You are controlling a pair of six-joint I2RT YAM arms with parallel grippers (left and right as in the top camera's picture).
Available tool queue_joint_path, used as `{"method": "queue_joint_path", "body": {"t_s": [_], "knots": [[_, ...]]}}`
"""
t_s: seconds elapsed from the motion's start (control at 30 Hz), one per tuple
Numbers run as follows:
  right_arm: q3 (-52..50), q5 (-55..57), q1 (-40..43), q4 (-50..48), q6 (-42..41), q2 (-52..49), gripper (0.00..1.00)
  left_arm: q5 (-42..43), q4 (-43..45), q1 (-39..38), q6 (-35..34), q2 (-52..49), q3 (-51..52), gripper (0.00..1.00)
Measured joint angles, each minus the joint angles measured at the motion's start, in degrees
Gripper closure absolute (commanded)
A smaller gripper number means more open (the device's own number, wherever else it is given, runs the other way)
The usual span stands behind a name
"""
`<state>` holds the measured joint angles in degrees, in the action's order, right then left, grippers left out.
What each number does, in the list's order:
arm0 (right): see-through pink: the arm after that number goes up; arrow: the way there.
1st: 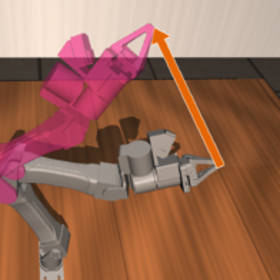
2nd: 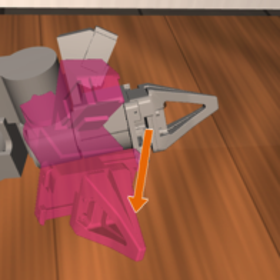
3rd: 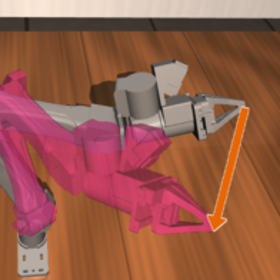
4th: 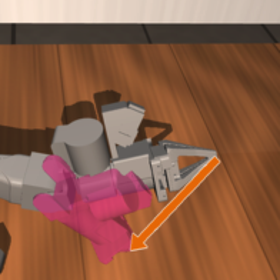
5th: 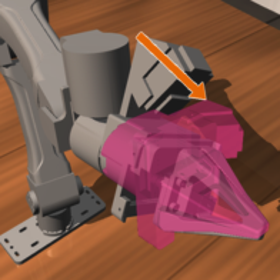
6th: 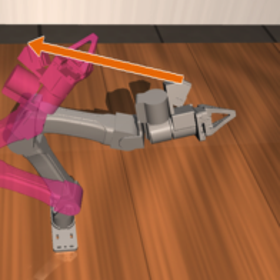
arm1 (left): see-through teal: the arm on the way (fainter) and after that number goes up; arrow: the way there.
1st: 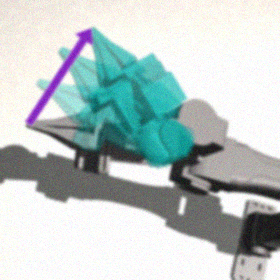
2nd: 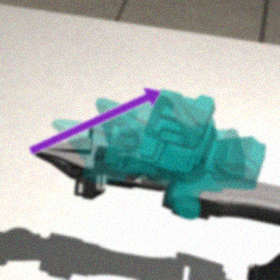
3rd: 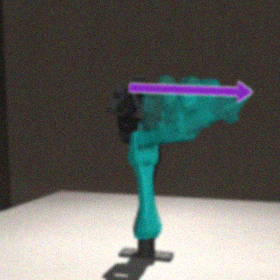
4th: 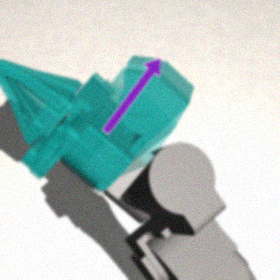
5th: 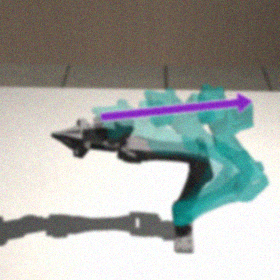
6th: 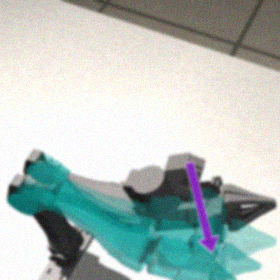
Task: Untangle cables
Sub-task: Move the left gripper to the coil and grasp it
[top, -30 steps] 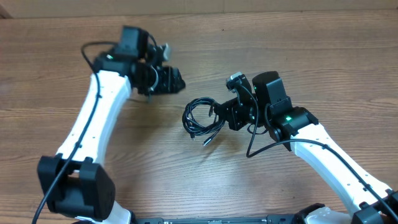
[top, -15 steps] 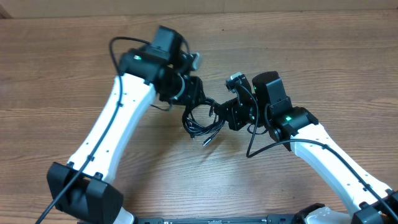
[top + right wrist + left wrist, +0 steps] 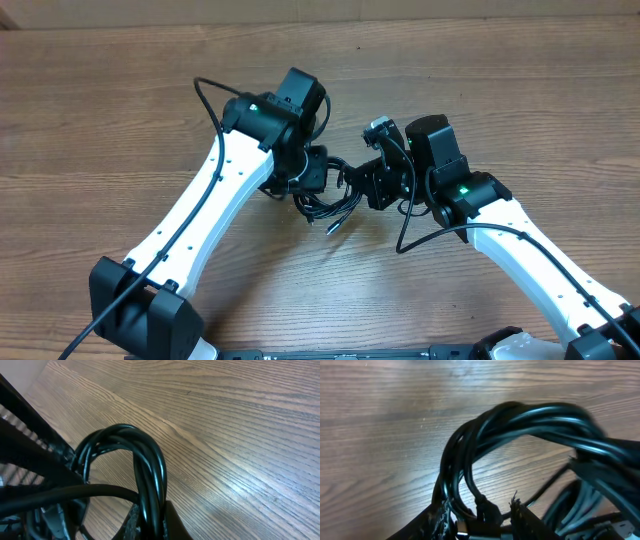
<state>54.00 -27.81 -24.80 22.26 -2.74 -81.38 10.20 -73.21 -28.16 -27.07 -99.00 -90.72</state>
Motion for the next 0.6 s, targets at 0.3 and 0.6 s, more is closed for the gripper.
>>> {"method": "queue_joint_path", "body": {"t_s": [0.3,0.6], "knots": [[0.0,0.0,-0.5,0.1,0.0,0.0,0.96,0.9,6.3,-0.3,-2.8,0.0,7.8,0.60],[0.0,-0.3,-0.3,-0.2,0.0,-0.2,0.96,2.0,11.3,-0.3,-4.2,0.0,10.2,0.55]]}}
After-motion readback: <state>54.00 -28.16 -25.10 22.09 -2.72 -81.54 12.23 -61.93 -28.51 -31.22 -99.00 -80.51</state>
